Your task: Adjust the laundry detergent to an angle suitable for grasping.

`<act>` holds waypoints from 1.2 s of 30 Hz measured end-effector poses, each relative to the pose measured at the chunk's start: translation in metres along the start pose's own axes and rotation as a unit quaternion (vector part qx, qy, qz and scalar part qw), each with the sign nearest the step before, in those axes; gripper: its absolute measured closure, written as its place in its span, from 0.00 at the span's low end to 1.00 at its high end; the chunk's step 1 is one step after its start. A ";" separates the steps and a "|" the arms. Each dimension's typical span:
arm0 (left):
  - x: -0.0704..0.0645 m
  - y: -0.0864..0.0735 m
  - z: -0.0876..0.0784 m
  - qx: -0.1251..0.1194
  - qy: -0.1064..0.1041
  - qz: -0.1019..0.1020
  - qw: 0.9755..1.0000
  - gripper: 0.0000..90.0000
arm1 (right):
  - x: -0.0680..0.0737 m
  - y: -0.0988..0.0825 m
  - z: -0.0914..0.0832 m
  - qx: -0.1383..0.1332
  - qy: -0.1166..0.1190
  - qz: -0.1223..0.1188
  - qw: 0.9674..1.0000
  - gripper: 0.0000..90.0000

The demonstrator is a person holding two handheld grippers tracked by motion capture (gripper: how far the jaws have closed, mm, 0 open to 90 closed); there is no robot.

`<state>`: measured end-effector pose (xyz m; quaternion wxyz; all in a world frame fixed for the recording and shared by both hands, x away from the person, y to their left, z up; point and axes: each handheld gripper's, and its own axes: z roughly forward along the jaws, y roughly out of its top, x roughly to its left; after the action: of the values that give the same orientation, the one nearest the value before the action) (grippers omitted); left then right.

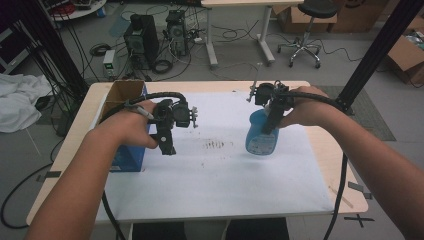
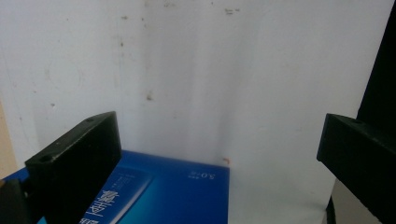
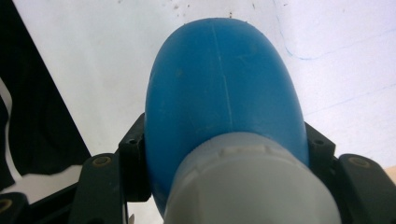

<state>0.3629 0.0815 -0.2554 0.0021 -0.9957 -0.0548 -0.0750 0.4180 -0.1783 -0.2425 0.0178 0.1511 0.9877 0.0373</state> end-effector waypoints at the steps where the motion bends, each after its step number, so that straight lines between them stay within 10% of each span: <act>1: 0.000 0.000 0.000 0.000 0.000 0.000 1.000 0.00 | 0.001 0.000 0.001 0.001 -0.001 0.004 1.000 0.42; 14: -0.002 0.001 -0.001 0.000 0.003 0.003 1.000 0.00 | -0.003 -0.007 0.017 -0.026 -0.014 0.123 0.992 0.42; 36: -0.004 -0.003 0.004 0.001 0.000 0.001 1.000 0.00 | 0.005 0.000 0.045 -0.038 -0.020 0.138 0.989 0.42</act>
<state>0.3591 0.0837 -0.2596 0.0036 -0.9957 -0.0539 -0.0747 0.4157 -0.1736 -0.2878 0.0379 0.2861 0.9546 0.0741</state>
